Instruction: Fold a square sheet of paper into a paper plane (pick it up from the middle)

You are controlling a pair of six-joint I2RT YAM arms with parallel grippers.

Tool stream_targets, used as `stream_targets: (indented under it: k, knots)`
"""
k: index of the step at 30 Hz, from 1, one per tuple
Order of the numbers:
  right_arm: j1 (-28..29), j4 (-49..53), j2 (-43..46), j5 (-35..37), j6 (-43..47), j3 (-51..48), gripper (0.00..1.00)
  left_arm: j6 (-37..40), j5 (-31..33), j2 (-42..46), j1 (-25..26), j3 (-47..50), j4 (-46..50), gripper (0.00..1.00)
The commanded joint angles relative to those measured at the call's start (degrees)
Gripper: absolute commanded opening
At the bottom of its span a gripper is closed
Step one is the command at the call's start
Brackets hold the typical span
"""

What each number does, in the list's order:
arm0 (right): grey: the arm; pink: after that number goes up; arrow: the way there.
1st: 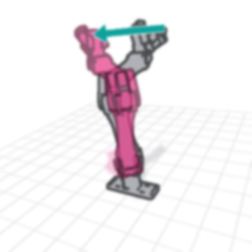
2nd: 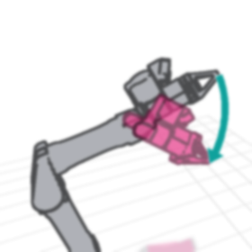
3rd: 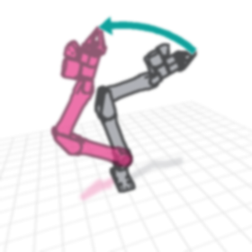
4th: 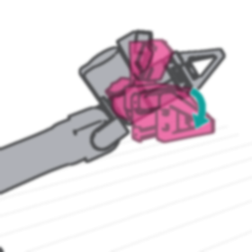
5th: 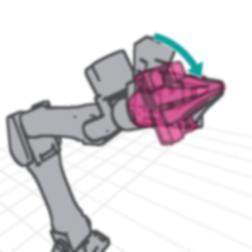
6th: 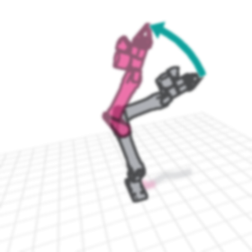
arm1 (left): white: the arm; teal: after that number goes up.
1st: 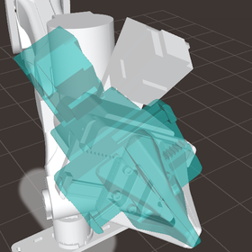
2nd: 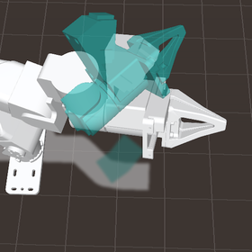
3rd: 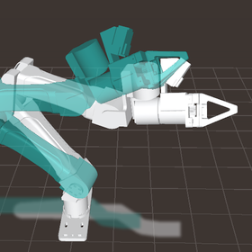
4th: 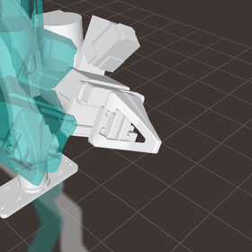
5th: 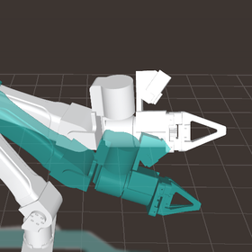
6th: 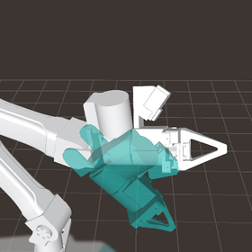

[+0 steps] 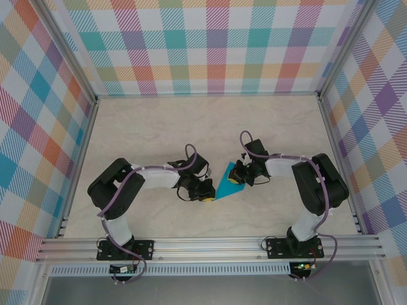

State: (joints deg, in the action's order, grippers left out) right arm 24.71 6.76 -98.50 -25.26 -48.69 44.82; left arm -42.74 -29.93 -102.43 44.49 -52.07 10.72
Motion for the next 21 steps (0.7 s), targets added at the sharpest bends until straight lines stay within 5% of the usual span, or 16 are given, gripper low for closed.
stream_targets:
  k: [1,8,21]
  knots:
    - [0.16,5.82,-4.68,6.71,-0.18,-1.75,0.00,2.88,2.17,-1.04,0.50,0.30,8.67,0.08]
    - [0.17,6.42,-5.02,6.89,-0.05,-1.48,0.00,5.21,1.10,3.47,0.41,-0.38,10.45,0.06]
    - [0.23,6.31,-4.42,6.99,-0.34,-1.92,0.00,-0.24,0.38,0.76,0.76,-2.95,-6.74,0.00]
